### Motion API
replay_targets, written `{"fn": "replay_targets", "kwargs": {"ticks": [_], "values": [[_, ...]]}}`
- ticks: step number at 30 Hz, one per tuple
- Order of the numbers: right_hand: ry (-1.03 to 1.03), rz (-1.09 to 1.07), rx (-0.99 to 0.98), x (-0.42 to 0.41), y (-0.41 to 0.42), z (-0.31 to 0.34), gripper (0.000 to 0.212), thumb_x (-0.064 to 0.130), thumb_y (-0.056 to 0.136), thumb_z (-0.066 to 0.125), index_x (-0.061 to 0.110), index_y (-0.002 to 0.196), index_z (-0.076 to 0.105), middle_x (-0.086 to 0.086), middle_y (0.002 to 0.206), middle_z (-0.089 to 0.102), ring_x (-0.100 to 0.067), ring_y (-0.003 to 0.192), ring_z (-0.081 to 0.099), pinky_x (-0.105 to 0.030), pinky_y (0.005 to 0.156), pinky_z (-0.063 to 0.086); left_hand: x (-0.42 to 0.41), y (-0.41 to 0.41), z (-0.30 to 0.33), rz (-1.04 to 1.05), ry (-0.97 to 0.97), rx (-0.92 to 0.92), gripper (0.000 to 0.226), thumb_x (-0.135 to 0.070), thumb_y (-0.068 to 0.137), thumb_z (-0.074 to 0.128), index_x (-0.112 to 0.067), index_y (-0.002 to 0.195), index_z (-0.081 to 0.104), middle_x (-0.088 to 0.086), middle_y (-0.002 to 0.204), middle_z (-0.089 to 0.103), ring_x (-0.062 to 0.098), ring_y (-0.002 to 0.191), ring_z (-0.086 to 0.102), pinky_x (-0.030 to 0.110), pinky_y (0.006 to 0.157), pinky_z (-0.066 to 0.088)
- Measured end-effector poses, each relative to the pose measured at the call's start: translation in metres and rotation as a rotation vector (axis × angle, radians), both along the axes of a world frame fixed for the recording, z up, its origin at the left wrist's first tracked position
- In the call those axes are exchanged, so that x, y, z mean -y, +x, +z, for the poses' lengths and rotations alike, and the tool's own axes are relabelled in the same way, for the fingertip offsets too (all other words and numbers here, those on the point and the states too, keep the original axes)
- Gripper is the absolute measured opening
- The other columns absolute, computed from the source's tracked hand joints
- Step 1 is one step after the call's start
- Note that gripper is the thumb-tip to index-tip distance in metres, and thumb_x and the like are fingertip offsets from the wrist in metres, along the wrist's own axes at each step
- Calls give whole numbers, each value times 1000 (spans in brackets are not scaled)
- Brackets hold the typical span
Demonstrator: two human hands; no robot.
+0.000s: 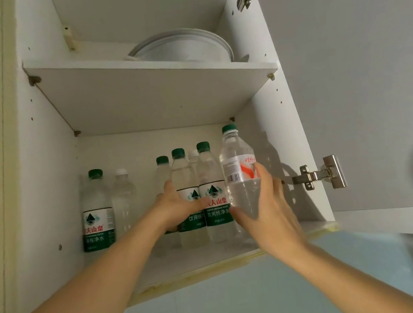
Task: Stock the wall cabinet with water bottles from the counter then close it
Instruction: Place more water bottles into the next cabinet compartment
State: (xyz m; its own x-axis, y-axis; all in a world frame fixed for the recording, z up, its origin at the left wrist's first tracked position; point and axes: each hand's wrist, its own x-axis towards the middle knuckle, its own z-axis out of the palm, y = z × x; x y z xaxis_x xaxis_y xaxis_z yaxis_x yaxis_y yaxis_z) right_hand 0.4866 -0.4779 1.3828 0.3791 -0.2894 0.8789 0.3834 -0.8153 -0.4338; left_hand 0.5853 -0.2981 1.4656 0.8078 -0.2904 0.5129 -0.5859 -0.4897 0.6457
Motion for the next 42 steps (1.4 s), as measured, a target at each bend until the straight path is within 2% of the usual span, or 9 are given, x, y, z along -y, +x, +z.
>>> {"fn": "replay_targets", "kwargs": {"ticks": [5, 10, 16, 21, 24, 29, 36, 39, 42], "values": [[49, -88, 44, 1, 5, -3, 95, 44, 87, 75, 47, 154, 7, 7, 135, 36, -23, 123, 52, -41, 77, 51, 2, 2, -1, -82, -15, -94, 108, -52, 66, 89, -27, 149, 24, 3, 140, 56, 29, 125, 56, 52, 102, 50], [53, -276, 57, -1, 6, -5, 95, 40, 88, 75, 38, 159, 11, -1, 139, 37, -27, 124, 42, -44, 101, 45, 12, 3, -4, -112, -11, -50, 107, -47, 69, 89, -22, 149, 22, 1, 136, 57, 24, 121, 58, 47, 103, 51], [138, -392, 106, -2, 7, -4, 90, 33, 88, 78, 38, 158, 23, -7, 129, 33, -28, 112, 34, -36, 96, 34, 30, 7, -7, -158, 33, 3, 99, -46, 69, 90, -19, 143, 30, 0, 120, 65, 18, 105, 67, 42, 89, 60], [182, -436, 111, 2, 8, -4, 89, 26, 91, 75, 39, 160, 20, -7, 129, 32, -28, 109, 32, -37, 92, 32, 48, 3, -7, -84, 75, 76, 108, -57, 69, 85, -17, 148, 22, -10, 103, 61, 8, 91, 64, 23, 63, 52], [191, -472, 208, -3, 10, -6, 94, 3, 84, 77, 33, 158, 29, -9, 132, 35, -27, 110, 30, -36, 89, 32, 57, 4, -7, -84, 83, 74, 113, -58, 69, 84, -18, 151, 18, -2, 117, 60, 15, 102, 63, 34, 83, 57], [265, -515, 281, -5, 10, -7, 101, -19, 66, 72, 25, 152, 44, -16, 132, 43, -32, 111, 32, -37, 85, 28, 79, 0, -12, -125, 39, 57, 116, -52, 74, 84, -16, 154, 8, 4, 131, 54, 21, 112, 60, 41, 98, 55], [276, -467, 230, -3, 6, -6, 100, -21, 63, 67, 17, 152, 43, -20, 139, 40, -34, 115, 30, -46, 95, 40, 77, 0, -16, -182, 10, 40, 115, -43, 77, 85, -15, 155, 5, 4, 133, 56, 19, 114, 61, 32, 89, 56], [267, -441, 221, -3, 4, -6, 98, -19, 67, 67, 18, 154, 40, -19, 142, 37, -32, 117, 28, -46, 98, 40, 63, -5, -13, -220, 76, 78, 91, -39, 81, 82, -20, 148, 24, -7, 123, 63, 6, 102, 63, 23, 77, 56], [249, -429, 242, -4, 4, -6, 90, -14, 73, 69, 15, 153, 40, -21, 144, 36, -32, 121, 27, -48, 99, 42, 44, -11, -8, -171, 201, 160, 62, -45, 86, 76, -32, 136, 43, -22, 115, 52, 3, 97, 57, 19, 69, 49]]}}
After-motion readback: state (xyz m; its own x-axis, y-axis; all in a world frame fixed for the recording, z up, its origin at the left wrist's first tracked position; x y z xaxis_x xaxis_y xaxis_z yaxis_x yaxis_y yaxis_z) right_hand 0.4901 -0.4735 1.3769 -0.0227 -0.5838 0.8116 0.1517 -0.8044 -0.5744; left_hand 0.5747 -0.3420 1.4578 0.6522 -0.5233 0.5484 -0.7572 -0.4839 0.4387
